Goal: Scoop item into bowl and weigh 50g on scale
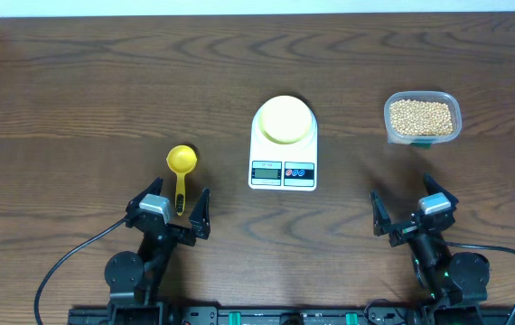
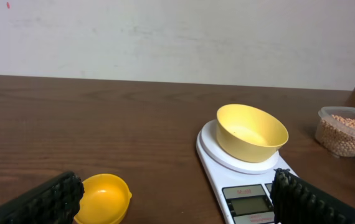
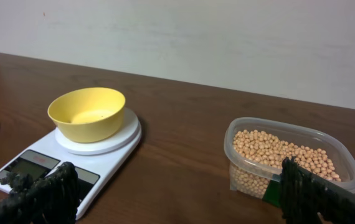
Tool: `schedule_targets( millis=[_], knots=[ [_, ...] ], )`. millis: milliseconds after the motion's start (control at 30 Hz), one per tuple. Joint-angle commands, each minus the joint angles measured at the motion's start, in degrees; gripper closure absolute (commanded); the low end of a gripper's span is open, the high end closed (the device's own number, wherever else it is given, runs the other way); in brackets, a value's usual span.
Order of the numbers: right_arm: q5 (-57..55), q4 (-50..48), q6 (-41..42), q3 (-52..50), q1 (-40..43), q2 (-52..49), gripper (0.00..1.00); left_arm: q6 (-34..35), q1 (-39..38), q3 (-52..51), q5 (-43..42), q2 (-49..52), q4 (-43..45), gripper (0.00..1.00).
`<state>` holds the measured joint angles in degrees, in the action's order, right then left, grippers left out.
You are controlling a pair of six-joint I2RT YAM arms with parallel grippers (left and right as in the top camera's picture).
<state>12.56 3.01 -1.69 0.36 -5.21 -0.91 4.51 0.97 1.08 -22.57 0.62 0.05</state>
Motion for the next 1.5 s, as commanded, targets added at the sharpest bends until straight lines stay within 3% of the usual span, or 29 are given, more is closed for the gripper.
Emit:
schedule_targets(
  millis=[0, 1467],
  knots=[
    [-0.42, 0.26, 0.81, -0.04, -0.09, 0.15, 0.01, 0.31, 0.22, -0.85, -0.79, -0.28, -2.38, 0.02],
    [-0.42, 0.26, 0.81, -0.04, -0.09, 0.15, 0.01, 0.83, 0.24, -0.85, -0.46, -0.28, -0.66, 0.03]
  ],
)
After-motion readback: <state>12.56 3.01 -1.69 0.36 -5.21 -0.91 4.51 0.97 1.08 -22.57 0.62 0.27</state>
